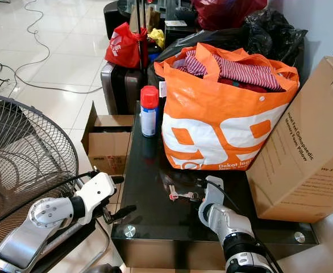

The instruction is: Hang keys on a hook

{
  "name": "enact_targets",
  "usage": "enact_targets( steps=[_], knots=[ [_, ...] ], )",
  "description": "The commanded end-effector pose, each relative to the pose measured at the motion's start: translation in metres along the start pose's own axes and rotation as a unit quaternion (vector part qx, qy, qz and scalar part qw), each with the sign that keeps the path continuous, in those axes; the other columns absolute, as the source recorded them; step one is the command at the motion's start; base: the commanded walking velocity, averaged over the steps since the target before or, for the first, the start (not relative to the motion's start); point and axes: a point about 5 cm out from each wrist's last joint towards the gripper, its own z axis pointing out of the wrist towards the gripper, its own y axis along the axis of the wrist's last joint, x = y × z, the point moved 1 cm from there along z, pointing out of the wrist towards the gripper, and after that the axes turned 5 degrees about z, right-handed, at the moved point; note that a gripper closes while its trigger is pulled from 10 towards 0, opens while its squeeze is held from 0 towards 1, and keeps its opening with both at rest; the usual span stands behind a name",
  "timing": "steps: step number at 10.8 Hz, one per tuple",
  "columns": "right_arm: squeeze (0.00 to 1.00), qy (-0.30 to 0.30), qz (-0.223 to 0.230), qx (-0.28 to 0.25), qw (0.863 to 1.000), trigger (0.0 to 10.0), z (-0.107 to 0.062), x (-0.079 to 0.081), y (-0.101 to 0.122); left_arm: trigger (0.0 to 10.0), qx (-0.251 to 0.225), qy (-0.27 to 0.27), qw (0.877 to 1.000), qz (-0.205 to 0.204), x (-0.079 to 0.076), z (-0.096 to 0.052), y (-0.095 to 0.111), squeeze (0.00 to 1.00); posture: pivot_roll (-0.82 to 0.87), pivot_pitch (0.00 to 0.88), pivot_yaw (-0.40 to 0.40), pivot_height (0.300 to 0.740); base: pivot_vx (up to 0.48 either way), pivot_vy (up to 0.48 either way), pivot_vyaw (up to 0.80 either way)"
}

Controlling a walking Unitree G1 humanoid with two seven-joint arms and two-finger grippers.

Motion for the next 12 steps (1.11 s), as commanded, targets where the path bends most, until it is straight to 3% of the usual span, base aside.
enact_targets(
  steps=[1, 2, 4, 5, 12],
  knots=[
    [0.30, 0.000, 0.004, -0.009, 1.000, 10.0, -0.001, -0.001, 0.001, 10.0, -0.008, -0.005, 1.000, 0.009, -0.001, 0.001, 0.006, 0.62, -0.03, 0.011, -0.023, 0.740, 0.000, 0.000, 0.00],
    [1.00, 0.002, 0.007, -0.013, 1.000, 10.0, -0.001, 0.000, 0.002, 10.0, -0.007, -0.005, 1.000, 0.008, -0.001, 0.001, 0.006, 0.63, -0.03, 0.013, -0.023, 0.740, 0.000, 0.000, 0.00],
    [1.00, -0.007, 0.006, -0.026, 1.000, 10.0, 0.000, 0.002, 0.007, 10.0, -0.003, -0.005, 1.000, 0.006, -0.001, 0.001, 0.004, 0.62, -0.02, 0.019, -0.021, 0.740, 0.000, 0.000, 0.00],
    [0.00, -0.009, 0.006, -0.030, 0.999, 10.0, 0.001, 0.003, 0.008, 10.0, -0.002, -0.006, 1.000, 0.005, -0.001, 0.001, 0.004, 0.62, -0.02, 0.020, -0.022, 0.740, 0.000, 0.000, 0.00],
    [0.00, -0.028, -0.010, -0.052, 0.998, 10.0, 0.004, 0.005, 0.015, 10.0, 0.005, -0.005, 1.000, 0.003, 0.001, 0.000, -0.004, 0.62, -0.01, 0.037, -0.022, 0.740, 0.000, 0.000, 0.00]
  ],
)
